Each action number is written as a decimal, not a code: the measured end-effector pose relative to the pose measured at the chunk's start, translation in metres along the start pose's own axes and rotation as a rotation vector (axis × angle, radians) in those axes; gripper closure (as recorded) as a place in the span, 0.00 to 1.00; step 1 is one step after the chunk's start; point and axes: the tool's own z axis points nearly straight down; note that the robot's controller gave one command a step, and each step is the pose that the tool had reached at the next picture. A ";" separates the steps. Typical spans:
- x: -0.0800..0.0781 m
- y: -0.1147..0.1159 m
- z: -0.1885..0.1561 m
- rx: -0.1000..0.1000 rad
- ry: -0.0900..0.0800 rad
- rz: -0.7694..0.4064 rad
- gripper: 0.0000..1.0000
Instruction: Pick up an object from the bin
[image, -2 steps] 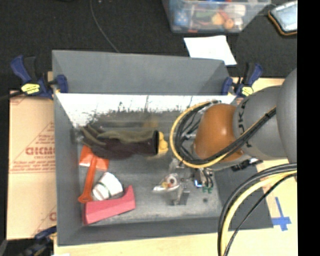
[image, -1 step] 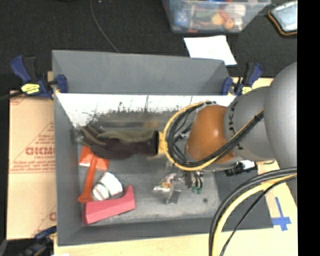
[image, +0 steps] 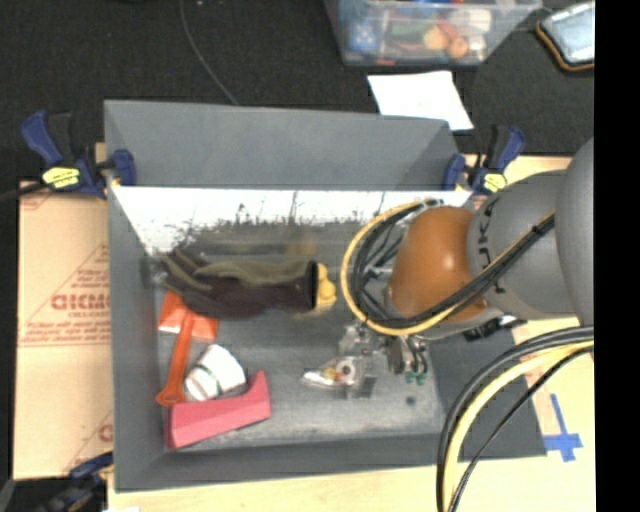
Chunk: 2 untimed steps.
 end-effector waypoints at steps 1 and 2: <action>0.000 0.000 0.000 0.000 0.000 0.000 1.00; 0.002 0.000 -0.023 0.000 0.009 -0.001 1.00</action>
Offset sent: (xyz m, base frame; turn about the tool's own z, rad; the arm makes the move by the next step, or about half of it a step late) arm 0.0001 -0.0001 0.0643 -0.0002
